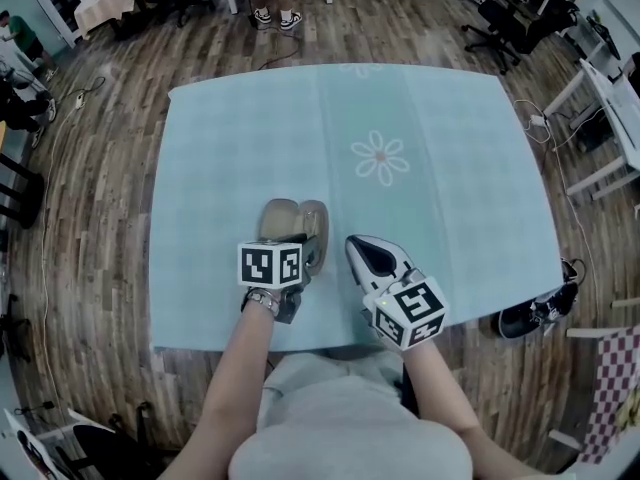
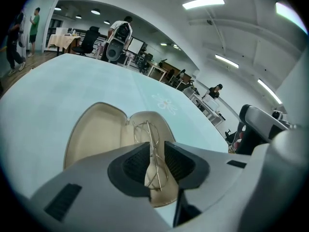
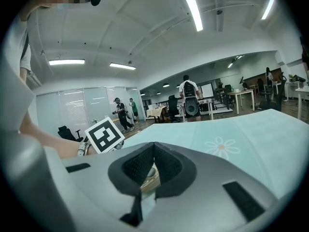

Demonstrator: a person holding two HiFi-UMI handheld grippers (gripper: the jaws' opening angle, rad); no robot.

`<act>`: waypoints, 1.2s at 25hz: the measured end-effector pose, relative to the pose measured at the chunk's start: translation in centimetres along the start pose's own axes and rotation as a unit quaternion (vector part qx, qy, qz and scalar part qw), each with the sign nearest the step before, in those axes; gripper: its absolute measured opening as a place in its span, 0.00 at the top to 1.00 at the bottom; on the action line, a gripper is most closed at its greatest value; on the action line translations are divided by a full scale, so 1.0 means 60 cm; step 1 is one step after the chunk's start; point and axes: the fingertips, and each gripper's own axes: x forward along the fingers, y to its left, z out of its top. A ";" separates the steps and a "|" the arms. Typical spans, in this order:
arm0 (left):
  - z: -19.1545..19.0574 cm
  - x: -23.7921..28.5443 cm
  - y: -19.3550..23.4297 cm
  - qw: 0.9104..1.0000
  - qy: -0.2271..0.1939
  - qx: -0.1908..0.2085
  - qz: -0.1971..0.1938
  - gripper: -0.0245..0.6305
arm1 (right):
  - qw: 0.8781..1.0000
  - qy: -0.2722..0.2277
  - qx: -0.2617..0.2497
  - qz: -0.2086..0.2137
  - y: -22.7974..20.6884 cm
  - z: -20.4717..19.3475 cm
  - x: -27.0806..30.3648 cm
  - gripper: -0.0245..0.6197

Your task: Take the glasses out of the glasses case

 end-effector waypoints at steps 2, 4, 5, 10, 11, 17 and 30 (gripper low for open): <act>-0.003 0.007 0.002 1.000 0.009 -0.008 0.003 0.81 | 1.000 0.006 0.003 0.006 -0.002 -0.005 0.008 0.95; -0.001 0.015 0.001 1.000 0.016 -0.012 0.004 0.82 | 1.000 0.010 0.005 0.010 -0.006 -0.008 0.017 0.95; -0.001 0.019 0.000 1.000 0.021 -0.012 0.005 0.82 | 1.000 0.011 0.006 0.012 -0.008 -0.009 0.021 0.95; -0.008 0.034 0.014 0.998 0.052 -0.024 0.033 0.83 | 1.000 0.014 0.011 0.015 -0.013 -0.012 0.033 0.95; -0.009 0.036 0.019 0.997 0.057 -0.031 0.039 0.83 | 1.000 0.014 0.011 0.016 -0.014 -0.012 0.035 0.95; -0.012 0.046 0.024 0.993 0.097 -0.037 0.049 0.84 | 1.000 0.014 0.014 0.013 -0.026 -0.005 0.040 0.95; -0.002 0.029 0.025 0.991 0.092 -0.079 0.049 0.91 | 1.000 0.007 0.016 0.011 -0.030 0.004 0.049 0.95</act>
